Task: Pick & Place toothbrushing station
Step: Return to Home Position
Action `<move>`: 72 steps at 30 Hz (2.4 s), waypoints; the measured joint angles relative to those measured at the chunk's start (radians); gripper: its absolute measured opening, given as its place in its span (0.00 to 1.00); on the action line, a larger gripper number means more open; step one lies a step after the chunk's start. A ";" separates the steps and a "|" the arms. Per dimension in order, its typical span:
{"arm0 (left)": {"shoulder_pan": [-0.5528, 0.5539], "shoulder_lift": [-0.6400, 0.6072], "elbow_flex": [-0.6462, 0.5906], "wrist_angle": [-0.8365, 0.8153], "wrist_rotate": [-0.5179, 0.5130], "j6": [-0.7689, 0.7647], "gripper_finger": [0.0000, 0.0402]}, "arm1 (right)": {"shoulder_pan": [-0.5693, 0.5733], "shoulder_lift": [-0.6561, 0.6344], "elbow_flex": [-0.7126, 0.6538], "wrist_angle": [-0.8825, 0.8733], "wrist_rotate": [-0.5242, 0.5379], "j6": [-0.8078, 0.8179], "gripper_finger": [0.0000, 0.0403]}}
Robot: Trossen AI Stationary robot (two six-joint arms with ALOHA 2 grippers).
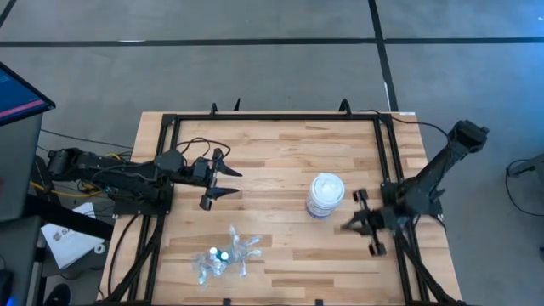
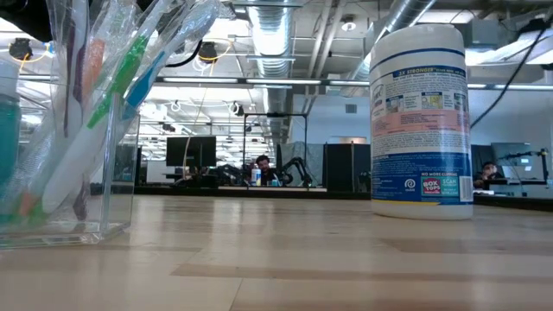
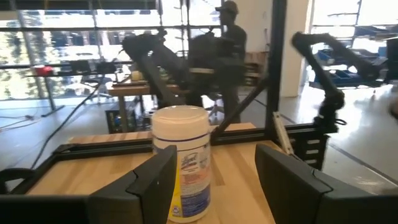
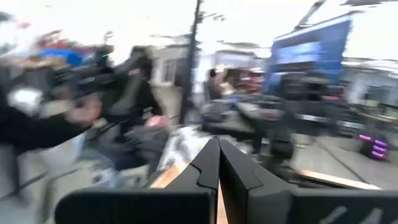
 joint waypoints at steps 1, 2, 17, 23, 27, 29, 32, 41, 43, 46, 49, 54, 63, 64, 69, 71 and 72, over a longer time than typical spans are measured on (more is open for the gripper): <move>0.000 0.000 0.000 0.000 0.013 0.000 0.53 | -0.026 -0.030 -0.017 0.005 0.000 0.011 0.00; 0.000 0.000 0.000 0.000 0.024 -0.002 0.53 | -0.048 -0.057 -0.035 0.002 -0.006 0.017 0.00; 0.000 0.000 0.000 -0.001 0.037 -0.005 0.53 | -0.379 -0.494 -0.137 -0.353 -0.115 0.049 0.00; 0.000 0.000 0.000 -0.002 0.037 -0.005 0.53 | -0.513 -0.629 -0.137 -0.522 -0.109 0.069 0.00; 0.000 0.000 0.000 -0.002 0.037 -0.005 0.53 | -0.587 -0.675 -0.136 -0.663 -0.113 0.141 0.00; 0.000 0.000 0.000 -0.002 0.037 -0.005 0.53 | -0.615 -0.676 -0.138 -0.745 -0.113 0.177 0.00; 0.016 0.000 0.000 -0.002 0.039 -0.003 0.53 | -0.651 -0.677 -0.138 -0.762 -0.120 0.185 0.00; 0.130 0.000 0.000 -0.013 0.125 -0.057 0.53 | -0.787 -0.715 -0.140 -0.781 -0.191 0.178 0.00; 0.152 0.000 -0.005 -0.006 0.138 -0.057 0.53 | -0.824 -0.739 -0.160 -0.784 -0.215 0.195 0.00; 0.212 -0.001 -0.052 0.010 0.143 -0.069 0.53 | -0.874 -0.791 -0.220 -0.782 -0.248 0.237 0.00; 0.277 -0.003 -0.114 0.076 0.140 -0.119 0.53 | -0.920 -0.851 -0.289 -0.813 -0.261 0.283 0.00; 0.343 -0.058 -0.211 0.199 0.250 -0.156 0.53 | -0.976 -0.889 -0.289 -0.824 -0.335 0.302 0.00; 0.417 -0.192 -0.356 0.222 0.252 -0.191 0.53 | -1.038 -0.916 -0.289 -0.831 -0.333 0.300 0.00; 0.425 -0.199 -0.370 0.222 0.251 -0.198 0.53 | -1.041 -0.915 -0.289 -0.831 -0.333 0.300 0.00; 0.431 -0.209 -0.373 0.204 0.252 -0.217 0.53 | -1.052 -0.915 -0.289 -0.831 -0.332 0.293 0.00; 0.431 -0.209 -0.373 0.205 0.241 -0.217 0.53 | -1.057 -0.915 -0.289 -0.831 -0.332 0.293 0.00; 0.431 -0.209 -0.373 0.204 0.230 -0.218 0.53 | -1.057 -0.915 -0.289 -0.831 -0.331 0.293 0.00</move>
